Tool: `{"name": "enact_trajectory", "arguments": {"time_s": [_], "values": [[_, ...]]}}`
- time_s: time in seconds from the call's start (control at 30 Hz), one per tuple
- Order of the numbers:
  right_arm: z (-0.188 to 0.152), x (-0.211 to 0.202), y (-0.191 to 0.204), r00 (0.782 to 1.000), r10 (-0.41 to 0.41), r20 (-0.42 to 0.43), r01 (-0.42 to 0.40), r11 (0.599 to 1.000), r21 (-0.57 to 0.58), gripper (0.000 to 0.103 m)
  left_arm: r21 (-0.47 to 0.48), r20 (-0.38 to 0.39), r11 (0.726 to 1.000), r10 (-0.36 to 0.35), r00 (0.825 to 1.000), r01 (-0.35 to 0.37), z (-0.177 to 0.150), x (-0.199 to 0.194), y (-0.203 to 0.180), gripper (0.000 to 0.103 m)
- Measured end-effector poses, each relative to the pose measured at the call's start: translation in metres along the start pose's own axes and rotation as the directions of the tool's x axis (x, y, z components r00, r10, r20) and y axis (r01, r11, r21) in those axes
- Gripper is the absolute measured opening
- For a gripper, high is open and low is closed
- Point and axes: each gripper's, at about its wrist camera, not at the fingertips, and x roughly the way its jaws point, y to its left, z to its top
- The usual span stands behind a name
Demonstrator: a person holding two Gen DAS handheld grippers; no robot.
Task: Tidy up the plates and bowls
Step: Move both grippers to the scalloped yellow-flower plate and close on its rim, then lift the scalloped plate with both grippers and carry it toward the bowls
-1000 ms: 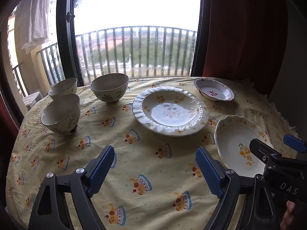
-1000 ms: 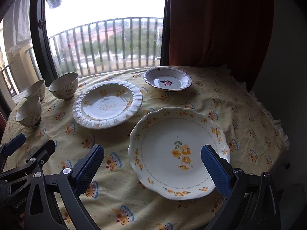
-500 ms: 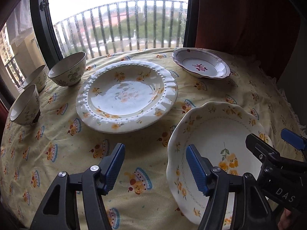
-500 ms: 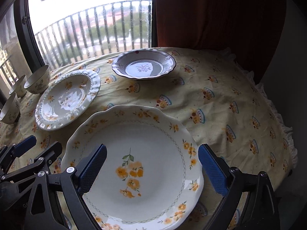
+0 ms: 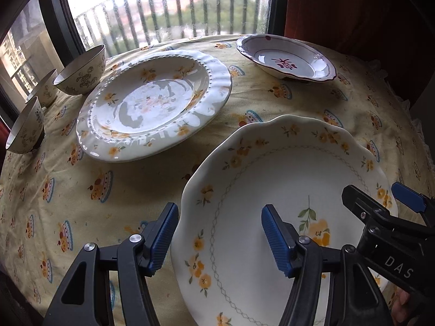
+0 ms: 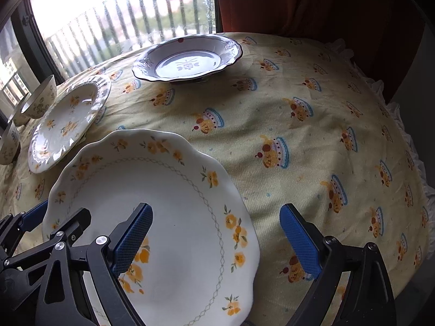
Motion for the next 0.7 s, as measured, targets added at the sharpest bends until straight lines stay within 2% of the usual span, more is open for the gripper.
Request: {"name": "enact_trajectory", "arguments": {"time_s": [0.3, 0.5, 0.57, 0.7], "values": [[-0.005, 0.016, -0.001, 0.997, 0.052, -0.057, -0.054, 0.998, -0.027, 0.084, -0.009, -0.01, 0.998, 0.068, 0.998, -0.068, 0.0, 0.004, -0.007, 0.067], [-0.007, 0.016, -0.001, 0.996, 0.067, -0.054, -0.068, 0.998, -0.015, 0.083, -0.044, -0.029, 0.998, 0.054, 0.998, -0.055, 0.002, 0.005, -0.003, 0.067], [-0.007, 0.014, 0.002, 0.996, 0.073, -0.059, -0.073, 0.997, -0.001, 0.074, -0.04, -0.018, 0.997, 0.065, 0.998, -0.066, 0.001, 0.005, -0.005, 0.066], [-0.008, 0.012, 0.005, 0.997, 0.055, -0.055, -0.056, 0.998, -0.006, 0.074, -0.034, -0.032, 0.998, 0.045, 0.998, -0.046, 0.001, 0.005, -0.003, 0.065]]}}
